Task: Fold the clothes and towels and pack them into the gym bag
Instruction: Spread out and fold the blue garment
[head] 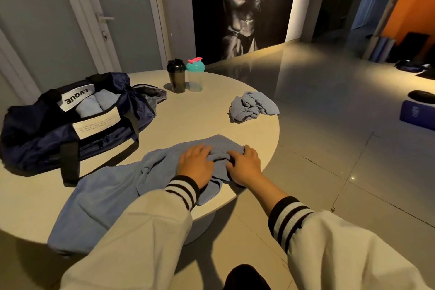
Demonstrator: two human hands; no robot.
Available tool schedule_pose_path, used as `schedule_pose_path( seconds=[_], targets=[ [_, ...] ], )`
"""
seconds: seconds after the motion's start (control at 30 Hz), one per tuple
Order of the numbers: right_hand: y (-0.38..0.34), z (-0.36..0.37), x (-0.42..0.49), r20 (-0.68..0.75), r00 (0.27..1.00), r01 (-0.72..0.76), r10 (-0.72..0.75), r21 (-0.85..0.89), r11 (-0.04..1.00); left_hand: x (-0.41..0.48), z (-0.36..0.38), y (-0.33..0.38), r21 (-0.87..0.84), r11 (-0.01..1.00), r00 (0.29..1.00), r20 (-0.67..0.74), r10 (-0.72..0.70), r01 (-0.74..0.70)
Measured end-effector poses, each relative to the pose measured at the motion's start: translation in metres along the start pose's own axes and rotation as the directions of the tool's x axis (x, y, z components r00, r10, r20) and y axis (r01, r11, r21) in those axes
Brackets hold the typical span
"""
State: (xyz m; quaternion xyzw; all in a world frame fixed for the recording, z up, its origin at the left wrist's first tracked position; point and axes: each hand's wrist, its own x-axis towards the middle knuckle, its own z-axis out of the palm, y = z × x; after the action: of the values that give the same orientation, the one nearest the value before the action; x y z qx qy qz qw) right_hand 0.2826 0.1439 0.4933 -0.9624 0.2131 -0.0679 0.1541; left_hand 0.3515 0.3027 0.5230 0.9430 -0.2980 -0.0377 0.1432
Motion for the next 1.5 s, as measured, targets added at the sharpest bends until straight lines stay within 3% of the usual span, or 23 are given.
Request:
schedule_pose_path(
  seconds=[0.07, 0.13, 0.2, 0.27, 0.37, 0.47, 0.6, 0.7, 0.77, 0.83, 0.9, 1.03, 1.1, 1.2, 1.27, 1.33, 1.4, 1.43, 1.5],
  targets=[
    [0.003, -0.002, -0.004, -0.005, 0.996, 0.086, -0.086, -0.007, 0.996, 0.003, 0.010, 0.011, -0.037, 0.997, 0.996, 0.066, 0.068, -0.065],
    [0.010, -0.011, -0.006, -0.117, 0.983, 0.149, -0.145, 0.030, 0.988, 0.001, 0.021, 0.010, 0.052, 0.995, 0.986, 0.147, 0.075, -0.084],
    [0.019, -0.018, -0.003, -0.312, 0.949, 0.078, -0.036, 0.123, 0.989, 0.000, 0.027, 0.007, 0.037, 0.990, 0.975, 0.183, 0.126, -0.135],
    [0.023, -0.025, 0.003, -0.386, 0.920, -0.018, 0.068, 0.132, 0.991, -0.001, 0.026, 0.010, 0.015, 0.984, 0.970, 0.173, 0.171, -0.176],
    [0.022, -0.019, 0.004, -0.253, 0.965, -0.070, 0.064, -0.017, 0.997, 0.002, 0.024, 0.016, -0.020, 0.987, 0.969, 0.191, 0.157, -0.156],
    [0.025, -0.013, 0.004, -0.106, 0.989, -0.095, 0.102, 0.064, 0.993, 0.010, 0.019, 0.024, -0.125, 0.976, 0.963, 0.178, 0.201, -0.181],
    [0.025, -0.011, 0.003, -0.123, 0.990, 0.091, -0.072, 0.158, 0.983, 0.022, 0.012, 0.033, -0.384, 0.921, 0.989, 0.090, 0.117, -0.074],
    [0.028, -0.013, 0.002, -0.261, 0.948, 0.219, -0.180, 0.125, 0.968, 0.032, 0.012, 0.029, -0.325, 0.944, 0.997, 0.040, 0.073, -0.056],
    [0.029, -0.014, 0.005, -0.323, 0.931, 0.178, -0.170, -0.004, 0.984, 0.038, 0.011, 0.031, -0.210, 0.976, 0.983, 0.159, 0.091, -0.056],
    [0.029, -0.011, 0.008, -0.248, 0.966, 0.056, -0.070, -0.060, 0.997, 0.041, 0.011, 0.037, -0.001, 0.997, 0.968, 0.240, 0.078, -0.080],
    [0.028, -0.008, 0.009, -0.130, 0.990, -0.062, 0.060, -0.007, 0.998, 0.043, 0.010, 0.043, 0.155, 0.983, 0.960, 0.274, 0.050, -0.096],
    [0.033, -0.006, 0.013, -0.004, 0.997, -0.078, 0.078, 0.025, 0.997, 0.046, 0.018, 0.037, 0.242, 0.970, 0.974, 0.220, -0.060, 0.005],
    [0.040, -0.009, 0.018, 0.003, 0.989, -0.146, 0.146, 0.005, 0.989, 0.047, 0.020, 0.032, 0.189, 0.979, 0.981, 0.165, -0.105, 0.073],
    [0.042, -0.019, 0.019, -0.074, 0.967, -0.243, 0.243, 0.015, 0.970, 0.041, 0.025, 0.031, 0.093, 0.996, 0.995, 0.102, 0.001, -0.011],
    [0.026, -0.022, 0.012, -0.182, 0.974, -0.128, 0.132, 0.036, 0.991, 0.039, 0.032, 0.035, 0.066, 0.994, 0.986, 0.147, 0.082, -0.093],
    [0.006, -0.020, 0.003, -0.197, 0.980, 0.017, -0.006, 0.052, 0.999, 0.041, 0.035, 0.039, -0.009, 0.995, 0.981, 0.163, 0.104, -0.103],
    [-0.002, -0.017, -0.003, -0.099, 0.994, 0.054, -0.041, 0.130, 0.990, 0.040, 0.032, 0.041, -0.301, 0.951, 0.994, 0.057, 0.095, -0.074],
    [0.001, -0.018, -0.004, -0.050, 0.999, 0.029, -0.021, 0.152, 0.988, 0.038, 0.028, 0.039, -0.466, 0.883, 0.998, -0.023, 0.060, -0.064],
    [0.011, -0.021, -0.004, 0.001, 0.999, -0.051, 0.051, 0.099, 0.994, 0.031, 0.019, 0.027, -0.552, 0.831, 0.984, -0.174, -0.044, -0.060]
  ],
)
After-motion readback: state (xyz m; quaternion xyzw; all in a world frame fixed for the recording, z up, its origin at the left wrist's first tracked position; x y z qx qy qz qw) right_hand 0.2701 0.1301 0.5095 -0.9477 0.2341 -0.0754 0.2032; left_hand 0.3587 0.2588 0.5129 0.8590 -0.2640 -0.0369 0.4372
